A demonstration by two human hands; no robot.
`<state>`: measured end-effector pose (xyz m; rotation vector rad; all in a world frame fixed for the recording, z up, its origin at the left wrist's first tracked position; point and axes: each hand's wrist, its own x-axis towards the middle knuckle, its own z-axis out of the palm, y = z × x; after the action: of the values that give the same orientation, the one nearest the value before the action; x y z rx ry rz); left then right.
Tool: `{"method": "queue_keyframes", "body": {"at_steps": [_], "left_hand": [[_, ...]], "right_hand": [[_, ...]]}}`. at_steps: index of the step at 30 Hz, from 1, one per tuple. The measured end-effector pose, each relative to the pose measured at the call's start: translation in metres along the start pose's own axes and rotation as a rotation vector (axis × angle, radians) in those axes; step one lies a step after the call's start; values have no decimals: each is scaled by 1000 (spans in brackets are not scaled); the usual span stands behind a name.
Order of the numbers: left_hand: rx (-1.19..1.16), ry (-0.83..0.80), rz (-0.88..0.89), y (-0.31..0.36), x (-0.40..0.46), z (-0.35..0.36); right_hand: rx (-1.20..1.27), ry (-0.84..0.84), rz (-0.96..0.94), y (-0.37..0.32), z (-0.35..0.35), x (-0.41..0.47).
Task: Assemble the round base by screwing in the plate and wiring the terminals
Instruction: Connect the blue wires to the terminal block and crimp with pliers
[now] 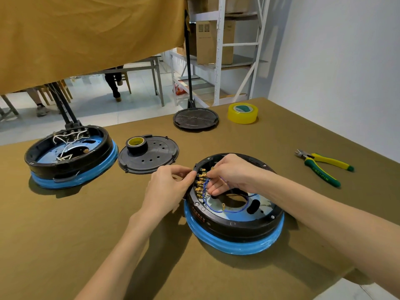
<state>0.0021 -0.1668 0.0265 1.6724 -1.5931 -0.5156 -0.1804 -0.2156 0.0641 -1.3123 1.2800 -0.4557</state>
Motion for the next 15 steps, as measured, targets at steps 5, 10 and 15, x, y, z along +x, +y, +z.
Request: {"method": "queue_keyframes", "body": {"at_steps": [5, 10, 15], "left_hand": [[-14, -16, -14, -3, 1, -1], [0, -8, -12, -2, 1, 1], [15, -2, 0, -3, 2, 1]], "right_hand": [[22, 26, 27, 3, 1, 0], [-10, 14, 29, 0, -2, 1], [-24, -25, 24, -3, -3, 4]]}}
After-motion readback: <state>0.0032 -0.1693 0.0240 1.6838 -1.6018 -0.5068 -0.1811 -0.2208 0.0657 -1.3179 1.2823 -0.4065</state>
